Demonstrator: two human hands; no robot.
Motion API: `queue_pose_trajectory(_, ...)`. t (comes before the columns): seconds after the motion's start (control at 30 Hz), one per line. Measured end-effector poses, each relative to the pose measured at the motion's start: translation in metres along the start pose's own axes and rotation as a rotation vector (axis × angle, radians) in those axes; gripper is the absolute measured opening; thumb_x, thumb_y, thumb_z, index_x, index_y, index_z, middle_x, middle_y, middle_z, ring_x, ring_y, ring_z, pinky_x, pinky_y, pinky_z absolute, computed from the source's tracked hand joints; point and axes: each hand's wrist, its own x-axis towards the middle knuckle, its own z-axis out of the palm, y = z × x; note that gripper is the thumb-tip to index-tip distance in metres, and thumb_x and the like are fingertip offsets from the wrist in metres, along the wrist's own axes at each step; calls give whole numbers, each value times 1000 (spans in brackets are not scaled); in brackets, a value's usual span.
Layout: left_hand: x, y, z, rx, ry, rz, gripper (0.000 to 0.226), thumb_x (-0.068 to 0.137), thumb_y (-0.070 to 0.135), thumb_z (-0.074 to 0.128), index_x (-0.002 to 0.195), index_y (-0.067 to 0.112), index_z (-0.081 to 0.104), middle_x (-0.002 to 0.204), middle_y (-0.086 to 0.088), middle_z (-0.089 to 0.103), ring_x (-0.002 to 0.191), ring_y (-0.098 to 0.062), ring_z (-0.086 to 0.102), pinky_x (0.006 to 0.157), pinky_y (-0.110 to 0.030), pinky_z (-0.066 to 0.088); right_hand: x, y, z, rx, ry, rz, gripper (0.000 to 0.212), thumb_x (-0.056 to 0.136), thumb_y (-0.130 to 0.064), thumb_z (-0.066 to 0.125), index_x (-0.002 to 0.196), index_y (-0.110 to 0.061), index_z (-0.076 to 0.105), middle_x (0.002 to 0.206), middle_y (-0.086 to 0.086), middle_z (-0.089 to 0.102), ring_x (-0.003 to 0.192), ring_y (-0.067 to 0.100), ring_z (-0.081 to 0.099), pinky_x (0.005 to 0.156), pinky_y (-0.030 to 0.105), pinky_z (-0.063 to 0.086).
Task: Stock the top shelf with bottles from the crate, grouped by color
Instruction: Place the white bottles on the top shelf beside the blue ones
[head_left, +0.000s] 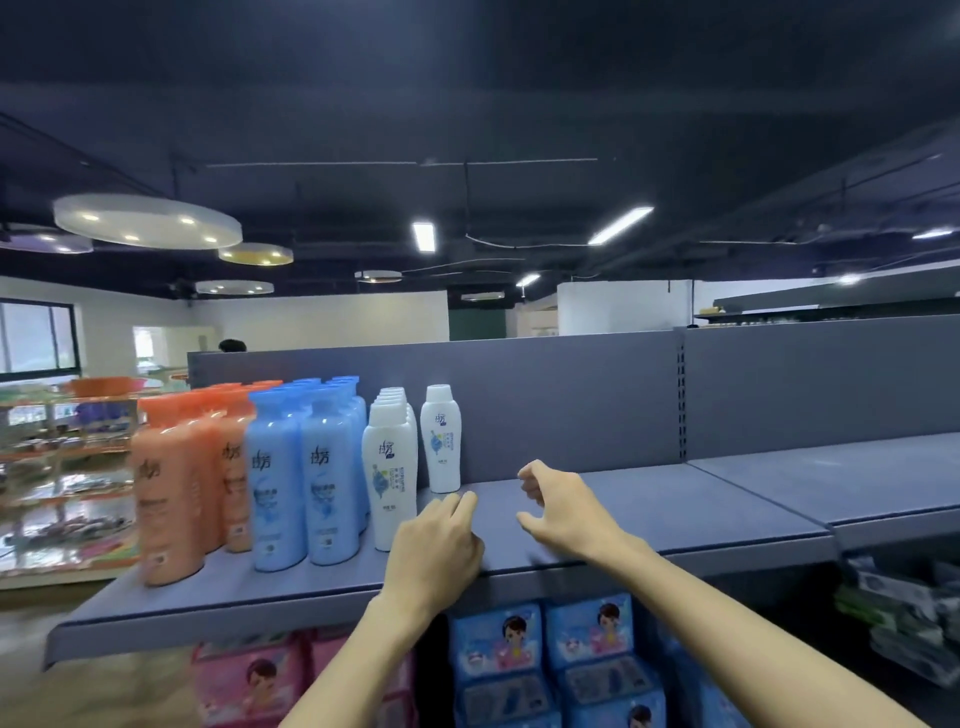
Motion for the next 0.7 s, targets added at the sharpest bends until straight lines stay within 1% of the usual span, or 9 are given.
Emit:
queue_pose_trajectory(0.13, -8, -4, -13, -21, 16, -20, 21, 67, 16, 65, 80, 17, 48, 65, 5, 49, 55, -20, 50, 36, -29, 36, -13, -14, -3, 6, 16, -26, 48, 86, -26, 68, 129, -14, 50, 123, 3, 63, 110, 14, 59, 99, 32, 49)
queue_pose_trajectory(0.23, -26, -5, -19, -59, 37, -34, 15, 73, 20, 58, 84, 18, 49, 67, 6, 49, 56, -19, 51, 37, -31, 38, -32, -28, -4, 14, 17, -71, 48, 86, -24, 68, 129, -13, 51, 125, 2, 63, 113, 14, 59, 100, 32, 48)
queue_pose_trajectory(0.3, -45, -4, -19, -66, 46, -6, 13, 75, 25, 51, 86, 19, 50, 67, 7, 49, 57, -17, 52, 37, -30, 38, -54, -36, 0, 39, 22, -139, 47, 87, -24, 69, 129, -13, 52, 126, 1, 63, 114, 12, 59, 100, 31, 48)
queue_pose_trajectory(0.37, -70, -2, -15, -83, 27, 9, 18, 74, 30, 50, 89, 19, 51, 70, 8, 51, 62, -17, 53, 40, -30, 37, -82, -40, 10, 76, 3, -219, 45, 87, -23, 69, 128, -13, 53, 126, -1, 64, 115, 9, 60, 101, 26, 47)
queue_pose_trajectory(0.47, -114, 8, 2, -115, -88, -13, 33, 75, 37, 41, 100, 19, 52, 82, 6, 56, 77, -19, 57, 47, -33, 43, -127, -32, 36, 138, -102, -232, 43, 86, -23, 70, 126, -16, 55, 122, -5, 65, 111, 5, 61, 99, 20, 47)
queue_pose_trajectory(0.53, -146, 17, 15, -144, -178, -33, 37, 76, 40, 37, 102, 18, 52, 86, 3, 57, 82, -22, 57, 51, -34, 44, -152, -16, 59, 130, -186, -191, 43, 86, -23, 71, 125, -14, 56, 119, -3, 66, 107, 6, 62, 97, 21, 48)
queue_pose_trajectory(0.63, -191, 32, 36, -190, -299, -81, 28, 81, 34, 48, 104, 18, 51, 87, 2, 56, 83, -22, 57, 54, -35, 44, -184, 16, 95, 98, -303, -95, 43, 86, -25, 72, 124, -13, 56, 116, 0, 67, 105, 9, 63, 94, 28, 51)
queue_pose_trajectory(0.7, -215, 41, 48, -220, -352, -100, 25, 82, 29, 54, 104, 17, 51, 85, 2, 56, 80, -22, 57, 52, -32, 40, -202, 34, 113, 68, -371, -40, 45, 87, -26, 72, 126, -13, 54, 120, 1, 66, 109, 11, 62, 96, 29, 50)
